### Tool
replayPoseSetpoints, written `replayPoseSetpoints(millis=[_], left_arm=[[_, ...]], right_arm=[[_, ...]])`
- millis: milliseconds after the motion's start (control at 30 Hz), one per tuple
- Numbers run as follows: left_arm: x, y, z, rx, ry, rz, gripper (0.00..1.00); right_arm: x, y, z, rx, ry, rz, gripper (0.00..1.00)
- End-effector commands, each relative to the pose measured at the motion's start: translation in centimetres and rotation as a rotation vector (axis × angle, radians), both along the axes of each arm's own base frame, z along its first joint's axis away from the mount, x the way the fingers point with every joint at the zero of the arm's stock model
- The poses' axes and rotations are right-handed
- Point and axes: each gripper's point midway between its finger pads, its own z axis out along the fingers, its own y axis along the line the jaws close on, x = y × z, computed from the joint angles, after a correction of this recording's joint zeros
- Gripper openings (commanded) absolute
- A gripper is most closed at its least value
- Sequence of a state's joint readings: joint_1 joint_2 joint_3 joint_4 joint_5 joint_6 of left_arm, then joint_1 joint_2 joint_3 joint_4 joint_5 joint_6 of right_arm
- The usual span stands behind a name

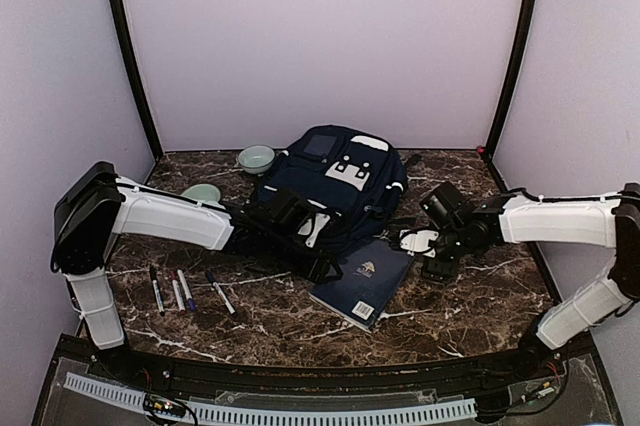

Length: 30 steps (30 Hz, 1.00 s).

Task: Pack the student bag
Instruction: Move the book to the center of the board, then adjust the book at the center of the board.

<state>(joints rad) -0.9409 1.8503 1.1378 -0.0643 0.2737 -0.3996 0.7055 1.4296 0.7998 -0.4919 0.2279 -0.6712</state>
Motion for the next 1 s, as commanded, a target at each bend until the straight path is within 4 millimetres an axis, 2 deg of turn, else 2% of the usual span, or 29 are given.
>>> replayPoseSetpoints(millis=[0,100,167,233,333,500,700,967], left_arm=[[1.2,0.9,1.6,0.007,-0.011,0.08,0.59],[2.0,1.0,1.2,-0.004,0.029,0.108,0.6],[2.4,1.1,0.7,-0.01,0.064,0.125,0.61],[2.6,0.9,0.4,-0.027,0.102,0.131,0.62],[2.5,0.4,0.2,-0.066,0.146,0.117,0.62],[1.8,-0.3,-0.6,-0.078,0.212,0.098,0.61],[1.4,-0.7,-1.6,-0.103,0.279,0.122,0.59],[-0.2,-4.0,-1.7,-0.163,0.316,0.026,0.57]], right_arm=[[-1.4,0.5,2.3,0.154,0.118,-0.151,0.79],[-1.8,2.6,3.6,0.31,0.234,-0.228,0.78],[-2.3,4.1,3.6,0.406,0.323,-0.25,0.77],[-2.4,4.6,3.2,0.445,0.365,-0.255,0.77],[-2.4,4.9,2.6,0.482,0.434,-0.28,0.74],[-3.6,5.4,0.1,0.469,0.597,-0.328,0.68],[-3.8,5.5,-2.3,0.449,0.704,-0.38,0.68],[-3.7,5.3,-3.8,0.48,0.813,-0.438,0.71]])
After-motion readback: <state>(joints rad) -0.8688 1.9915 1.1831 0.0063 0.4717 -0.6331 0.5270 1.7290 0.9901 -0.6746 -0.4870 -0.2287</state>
